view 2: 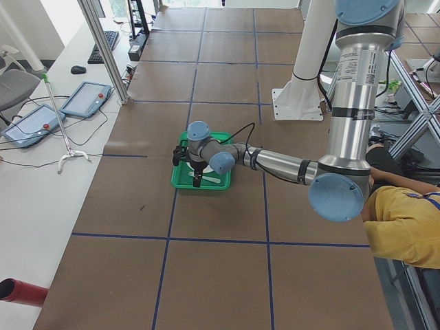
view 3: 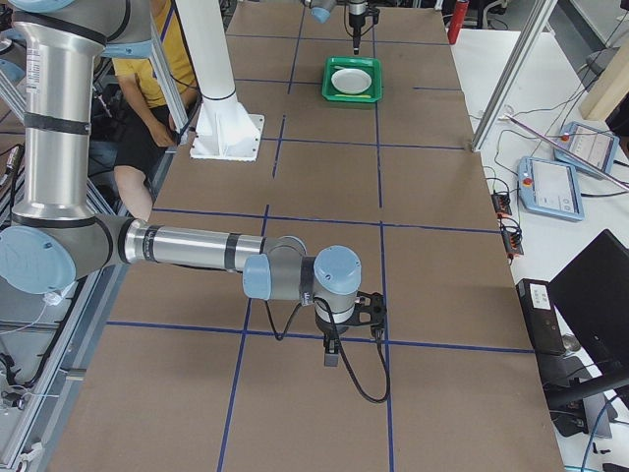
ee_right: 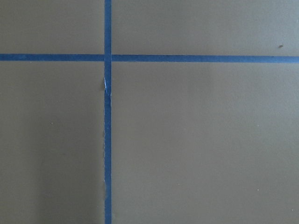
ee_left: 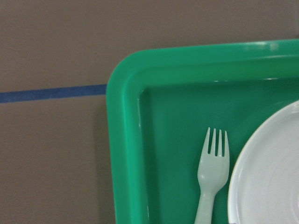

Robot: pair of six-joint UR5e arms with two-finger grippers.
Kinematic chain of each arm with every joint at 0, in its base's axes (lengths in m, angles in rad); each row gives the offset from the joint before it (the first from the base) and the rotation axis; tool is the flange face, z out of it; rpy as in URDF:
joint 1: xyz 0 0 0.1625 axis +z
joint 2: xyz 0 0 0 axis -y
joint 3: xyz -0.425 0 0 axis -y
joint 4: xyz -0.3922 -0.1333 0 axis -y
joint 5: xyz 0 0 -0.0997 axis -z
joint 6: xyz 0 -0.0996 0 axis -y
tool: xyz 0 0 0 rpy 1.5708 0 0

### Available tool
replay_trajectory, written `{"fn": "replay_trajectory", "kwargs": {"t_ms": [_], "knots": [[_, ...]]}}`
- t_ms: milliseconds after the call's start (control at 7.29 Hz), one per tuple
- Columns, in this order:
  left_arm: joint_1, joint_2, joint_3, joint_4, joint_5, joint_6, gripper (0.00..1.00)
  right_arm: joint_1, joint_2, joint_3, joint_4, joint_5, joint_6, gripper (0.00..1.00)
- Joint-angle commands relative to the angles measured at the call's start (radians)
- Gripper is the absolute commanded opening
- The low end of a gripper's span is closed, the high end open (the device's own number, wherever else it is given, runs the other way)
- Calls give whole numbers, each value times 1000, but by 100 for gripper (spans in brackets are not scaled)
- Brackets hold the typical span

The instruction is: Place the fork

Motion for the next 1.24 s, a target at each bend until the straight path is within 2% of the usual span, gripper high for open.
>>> {"fn": "replay_trajectory", "kwargs": {"t_ms": [0, 137, 275, 412, 686, 1098], "knots": [[-231, 37, -3, 144, -31, 357, 100, 0, 0, 0, 1, 0, 0, 100], [-340, 37, -3, 245, -31, 529, 100, 0, 0, 0, 0, 0, 0, 100], [-437, 41, -1, 313, -33, 622, 100, 0, 0, 0, 0, 0, -1, 100], [-494, 72, -3, 339, -57, 636, 100, 0, 0, 0, 0, 0, 0, 100], [-497, 126, -3, 330, -192, 638, 100, 0, 0, 0, 0, 0, 0, 100], [-494, 127, 0, 332, -198, 636, 100, 0, 0, 0, 0, 0, 0, 100]]}}
